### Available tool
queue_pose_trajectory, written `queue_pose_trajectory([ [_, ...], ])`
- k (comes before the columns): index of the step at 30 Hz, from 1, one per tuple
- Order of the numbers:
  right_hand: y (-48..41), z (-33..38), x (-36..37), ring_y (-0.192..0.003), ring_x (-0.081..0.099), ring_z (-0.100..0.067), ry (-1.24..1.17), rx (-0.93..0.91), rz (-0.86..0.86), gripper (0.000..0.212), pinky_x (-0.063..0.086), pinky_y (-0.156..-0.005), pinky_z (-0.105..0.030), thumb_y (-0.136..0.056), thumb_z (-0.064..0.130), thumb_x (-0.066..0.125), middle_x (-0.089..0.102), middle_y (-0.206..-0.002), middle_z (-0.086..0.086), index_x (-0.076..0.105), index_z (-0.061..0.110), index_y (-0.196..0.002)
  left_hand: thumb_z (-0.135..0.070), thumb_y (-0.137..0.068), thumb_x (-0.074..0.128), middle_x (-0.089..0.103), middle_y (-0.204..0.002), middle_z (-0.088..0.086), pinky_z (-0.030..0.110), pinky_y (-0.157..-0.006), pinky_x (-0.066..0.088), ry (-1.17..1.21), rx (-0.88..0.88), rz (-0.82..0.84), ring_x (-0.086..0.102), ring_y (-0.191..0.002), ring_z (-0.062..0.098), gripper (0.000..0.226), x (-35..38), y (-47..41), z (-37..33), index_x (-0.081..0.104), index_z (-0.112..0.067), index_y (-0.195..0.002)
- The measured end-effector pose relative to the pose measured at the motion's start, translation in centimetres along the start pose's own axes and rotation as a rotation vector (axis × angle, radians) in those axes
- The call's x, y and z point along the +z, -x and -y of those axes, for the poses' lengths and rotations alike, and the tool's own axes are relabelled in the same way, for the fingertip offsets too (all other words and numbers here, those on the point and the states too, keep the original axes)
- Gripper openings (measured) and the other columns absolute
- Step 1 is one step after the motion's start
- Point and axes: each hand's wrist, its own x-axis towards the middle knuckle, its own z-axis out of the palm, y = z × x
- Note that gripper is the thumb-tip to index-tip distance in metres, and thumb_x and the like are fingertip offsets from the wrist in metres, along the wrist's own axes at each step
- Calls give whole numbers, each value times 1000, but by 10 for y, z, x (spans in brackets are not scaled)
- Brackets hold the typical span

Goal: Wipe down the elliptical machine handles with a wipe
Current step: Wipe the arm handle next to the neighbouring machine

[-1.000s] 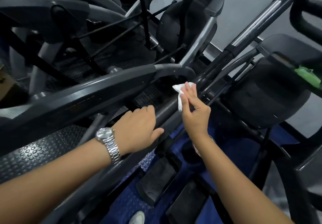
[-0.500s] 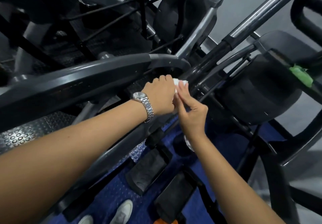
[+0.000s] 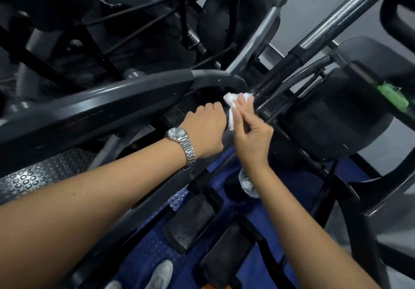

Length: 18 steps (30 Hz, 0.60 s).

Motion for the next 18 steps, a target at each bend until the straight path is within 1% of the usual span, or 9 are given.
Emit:
queue_pose_trajectory([
  [2,19,-1,-1,-133,45,-18,5,-65,65,28,40,-107,-26,-92,3,61,59,-129,-12,63,1,-120,-20,-81,56,50,-112,11,35,-69,36,23,-1,-19,52,-101,29,37,1,0,0,39,-5,-111],
  [4,14,-6,-9,-131,48,-23,4,-94,51,29,43,-106,-28,-91,2,61,59,-129,-11,62,3,-120,-22,-82,58,50,-111,10,34,-68,35,18,2,-16,52,-101,29,37,1,-1,1,39,-6,-109],
  [5,4,-9,-11,-130,49,-23,-6,-56,14,28,42,-106,-27,-92,3,61,59,-128,-10,63,4,-120,-24,-82,60,50,-110,10,34,-68,35,6,6,-11,52,-101,29,38,1,-1,1,39,-7,-107],
  [8,-8,-1,-3,-133,44,-14,-106,94,-85,25,39,-109,-26,-94,8,60,59,-131,-8,66,6,-118,-25,-81,62,50,-109,9,32,-66,35,-4,16,-13,52,-99,28,38,2,-2,1,38,-8,-105],
  [11,18,7,10,-130,46,-6,-123,125,-107,27,40,-106,-24,-93,9,62,60,-130,-4,62,15,-118,-22,-81,59,50,-109,9,32,-66,35,22,12,-22,52,-99,28,35,4,-2,2,38,-7,-105],
  [13,21,5,11,-127,49,-1,-140,137,-153,27,42,-106,-25,-92,10,62,61,-128,-2,62,14,-119,-22,-81,59,50,-109,9,32,-66,36,18,12,-28,52,-99,28,35,4,-2,2,38,-7,-105],
  [15,2,0,11,-123,50,3,-129,190,-261,26,43,-106,-29,-94,15,61,62,-126,4,65,12,-119,-24,-81,60,49,-109,9,32,-66,36,2,21,-27,51,-98,28,36,3,-2,1,38,-8,-104],
  [16,-6,1,11,-123,50,4,-133,212,-305,26,43,-107,-29,-94,17,60,61,-126,5,65,10,-119,-24,-81,61,49,-108,9,32,-65,36,0,23,-25,51,-97,28,35,3,-2,1,38,-8,-103],
  [18,-6,3,15,-126,48,1,-141,218,-324,27,41,-108,-26,-95,16,59,59,-131,2,64,8,-120,-24,-81,61,49,-107,9,32,-65,36,0,22,-27,51,-96,27,35,4,-2,1,37,-9,-102],
])
